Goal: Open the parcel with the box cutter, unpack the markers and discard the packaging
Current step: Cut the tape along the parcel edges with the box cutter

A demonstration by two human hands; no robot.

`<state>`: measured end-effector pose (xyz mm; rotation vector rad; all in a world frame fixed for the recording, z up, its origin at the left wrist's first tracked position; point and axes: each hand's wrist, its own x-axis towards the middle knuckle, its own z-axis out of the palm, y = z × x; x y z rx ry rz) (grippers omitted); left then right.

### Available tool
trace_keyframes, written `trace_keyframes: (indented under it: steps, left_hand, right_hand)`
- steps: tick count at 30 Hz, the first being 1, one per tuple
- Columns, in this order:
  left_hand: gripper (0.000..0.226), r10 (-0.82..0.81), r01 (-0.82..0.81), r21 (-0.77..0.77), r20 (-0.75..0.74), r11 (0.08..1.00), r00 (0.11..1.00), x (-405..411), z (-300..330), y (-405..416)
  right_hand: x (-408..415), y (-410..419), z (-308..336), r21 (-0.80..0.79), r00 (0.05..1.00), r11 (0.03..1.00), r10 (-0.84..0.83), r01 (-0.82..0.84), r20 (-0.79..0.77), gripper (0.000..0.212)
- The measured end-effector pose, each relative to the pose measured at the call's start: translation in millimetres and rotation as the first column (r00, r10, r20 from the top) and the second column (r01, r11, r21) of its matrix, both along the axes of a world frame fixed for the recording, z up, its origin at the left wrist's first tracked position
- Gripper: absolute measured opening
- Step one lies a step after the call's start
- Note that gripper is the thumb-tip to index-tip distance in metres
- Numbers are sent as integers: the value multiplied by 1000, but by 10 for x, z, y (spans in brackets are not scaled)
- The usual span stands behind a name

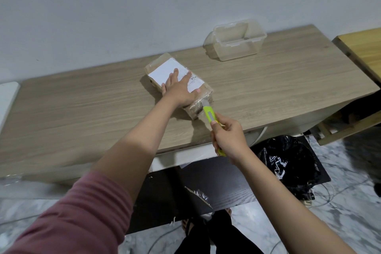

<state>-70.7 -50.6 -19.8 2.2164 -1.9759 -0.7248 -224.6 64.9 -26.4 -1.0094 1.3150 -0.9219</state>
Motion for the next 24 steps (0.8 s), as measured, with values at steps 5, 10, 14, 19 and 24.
trace_keyframes:
  steps: [5, 10, 14, 19, 24]
  left_hand:
    - [72, -2, 4, -57, 43, 998, 999, 29, 21, 9]
    - [72, -86, 111, -79, 270, 991, 959, 108, 118, 23]
    - [69, -214, 245, -36, 382, 969, 899, 250, 135, 41]
    - [70, -272, 322, -137, 295, 937, 916, 298, 18, 77]
    - [49, -313, 346, -105, 244, 932, 918, 323, -121, 28]
  right_hand:
    - [-4, 79, 4, -16, 1000, 1000, 7, -7, 4, 40]
    - [-106, -6, -18, -1, 999, 1000, 3, -3, -43, 38]
    - [-272, -245, -33, 9, 996, 1000, 13, -12, -86, 32]
    - [-413, -510, -23, 49, 990, 994, 103, -99, -99, 34]
    - [-380, -578, -28, 27, 987, 993, 117, -115, -113, 36]
